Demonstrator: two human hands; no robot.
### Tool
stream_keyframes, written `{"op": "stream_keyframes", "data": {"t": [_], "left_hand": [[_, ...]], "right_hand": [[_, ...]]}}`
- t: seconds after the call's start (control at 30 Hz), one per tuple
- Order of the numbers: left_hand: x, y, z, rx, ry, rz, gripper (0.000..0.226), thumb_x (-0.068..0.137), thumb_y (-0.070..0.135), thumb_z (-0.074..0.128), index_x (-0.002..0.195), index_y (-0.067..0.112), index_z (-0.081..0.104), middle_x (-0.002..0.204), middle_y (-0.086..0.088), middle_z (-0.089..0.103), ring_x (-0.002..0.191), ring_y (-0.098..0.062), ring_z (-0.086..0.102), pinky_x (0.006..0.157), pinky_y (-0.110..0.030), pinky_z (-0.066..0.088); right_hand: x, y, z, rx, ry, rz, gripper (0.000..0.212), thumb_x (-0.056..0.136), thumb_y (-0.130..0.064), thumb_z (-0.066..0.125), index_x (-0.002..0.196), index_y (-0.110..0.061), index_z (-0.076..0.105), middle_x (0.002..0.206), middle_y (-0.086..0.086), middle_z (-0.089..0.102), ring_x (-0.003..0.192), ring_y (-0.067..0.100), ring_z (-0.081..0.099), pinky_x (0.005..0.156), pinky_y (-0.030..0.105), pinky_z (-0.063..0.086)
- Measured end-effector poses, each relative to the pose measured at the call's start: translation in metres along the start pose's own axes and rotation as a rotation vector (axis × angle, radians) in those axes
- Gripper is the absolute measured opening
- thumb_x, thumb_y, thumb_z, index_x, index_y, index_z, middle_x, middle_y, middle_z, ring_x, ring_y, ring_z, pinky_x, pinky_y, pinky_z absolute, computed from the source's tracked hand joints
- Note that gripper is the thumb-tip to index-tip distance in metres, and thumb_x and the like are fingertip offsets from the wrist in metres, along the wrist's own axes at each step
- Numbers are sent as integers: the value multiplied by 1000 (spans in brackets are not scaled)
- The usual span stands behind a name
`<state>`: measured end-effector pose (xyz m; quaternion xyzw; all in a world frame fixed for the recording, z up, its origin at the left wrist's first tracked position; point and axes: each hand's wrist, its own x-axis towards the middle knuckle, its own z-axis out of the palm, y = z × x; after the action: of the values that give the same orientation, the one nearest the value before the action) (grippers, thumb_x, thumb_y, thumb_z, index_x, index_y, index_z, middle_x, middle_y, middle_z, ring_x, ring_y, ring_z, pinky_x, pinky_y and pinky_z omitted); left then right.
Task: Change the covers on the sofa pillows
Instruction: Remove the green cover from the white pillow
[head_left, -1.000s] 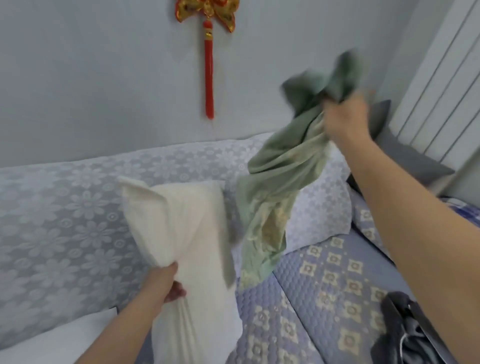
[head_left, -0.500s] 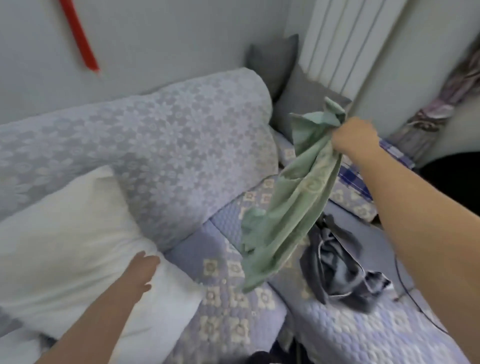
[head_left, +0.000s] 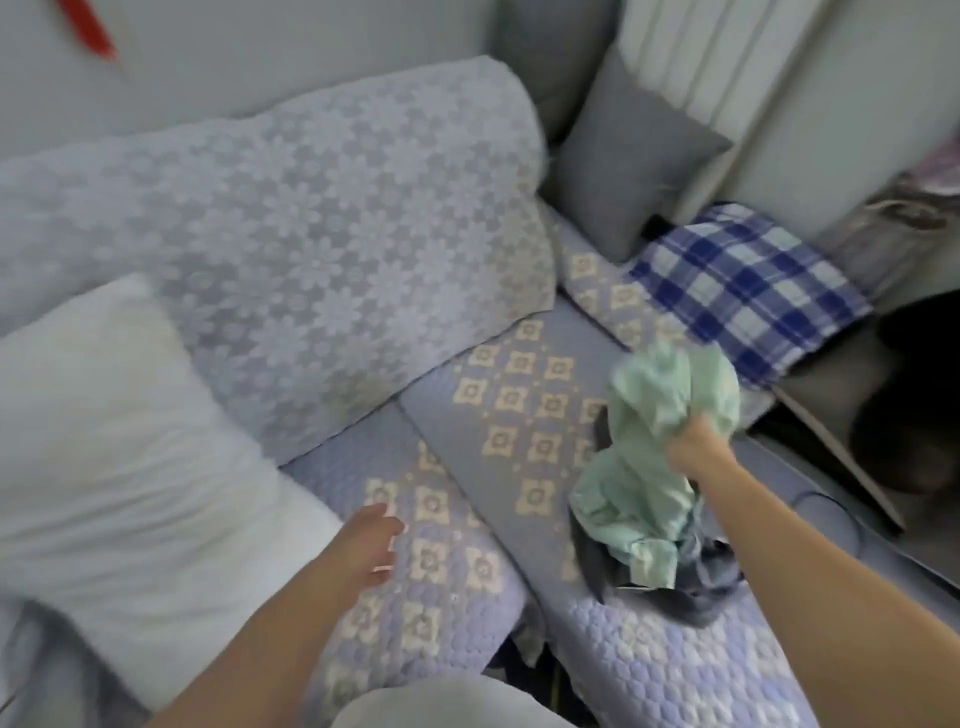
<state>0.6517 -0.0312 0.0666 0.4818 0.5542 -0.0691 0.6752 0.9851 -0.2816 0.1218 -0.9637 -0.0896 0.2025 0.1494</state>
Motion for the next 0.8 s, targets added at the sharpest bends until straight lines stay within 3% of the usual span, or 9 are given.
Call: {"op": "stream_keyframes", "data": {"t": [0.07, 0.13, 0.2, 0.23, 0.33, 0.43, 0.53, 0.63, 0.8], "left_hand": [[-9, -20, -14, -25, 46, -32, 46, 98, 17, 59, 141, 27, 47, 116, -8, 63, 84, -23, 57, 73, -33, 48], [-21, -40, -41, -80, 101, -70, 42, 99, 7, 56, 136, 25, 47, 96, -4, 63, 67, -19, 50, 62, -28, 39], [-31, -58, -74, -110, 196, -101, 37, 100, 3, 51, 130, 24, 45, 95, -2, 60, 64, -18, 47, 60, -26, 35], [-45, -75, -102, -148, 292, -131, 34, 100, 5, 51, 126, 26, 44, 101, -4, 57, 66, -18, 49, 61, -25, 37], [-83, -112, -155, -277, 498, -190, 12, 99, 12, 51, 108, 20, 53, 96, -11, 54, 70, -23, 51, 64, -27, 37], [-123, -159, -198, -436, 683, -232, 23, 86, 13, 57, 107, 23, 56, 86, -12, 55, 72, -24, 52, 63, -28, 38], [-143, -198, -213, -601, 693, -248, 42, 83, -3, 55, 112, 28, 49, 85, -10, 51, 70, -23, 49, 64, -27, 36], [-148, -244, -236, -765, 720, -280, 27, 96, 5, 48, 108, 29, 52, 88, -9, 52, 70, -23, 52, 66, -31, 44], [-124, -302, -297, -976, 618, -205, 16, 103, 16, 48, 116, 21, 57, 93, -10, 64, 72, -24, 63, 66, -33, 46]], "right_hand": [[0, -1, 47, -301, -469, 26, 9, 96, -17, 58, 94, -9, 55, 102, 10, 65, 94, 29, 64, 83, 35, 53], [-6, -26, 92, -282, -604, -73, 9, 97, -15, 56, 101, -9, 61, 94, 9, 58, 88, 29, 62, 74, 28, 50], [-12, -66, 127, -128, -603, -163, 19, 97, -9, 52, 108, -1, 65, 89, 13, 52, 79, 29, 56, 66, 27, 39], [-19, -107, 156, -68, -640, -228, 15, 96, -8, 52, 101, -2, 65, 84, 14, 52, 74, 26, 53, 64, 28, 36], [-49, -196, 206, -34, -729, -351, 10, 95, -11, 54, 88, -9, 61, 81, 16, 58, 72, 26, 57, 63, 32, 40], [-97, -263, 254, -71, -823, -444, 8, 96, -11, 52, 89, -11, 57, 86, 14, 57, 73, 27, 62, 65, 33, 43], [-141, -288, 281, -191, -870, -455, 13, 98, -12, 53, 102, -3, 61, 95, 17, 62, 79, 27, 64, 68, 33, 48], [-198, -315, 311, -272, -945, -481, 18, 99, -16, 50, 112, -8, 59, 105, 13, 63, 79, 21, 66, 66, 28, 49], [-275, -366, 360, -149, -924, -450, 11, 97, -12, 54, 103, -9, 62, 99, 14, 63, 71, 23, 64, 63, 29, 48]]}}
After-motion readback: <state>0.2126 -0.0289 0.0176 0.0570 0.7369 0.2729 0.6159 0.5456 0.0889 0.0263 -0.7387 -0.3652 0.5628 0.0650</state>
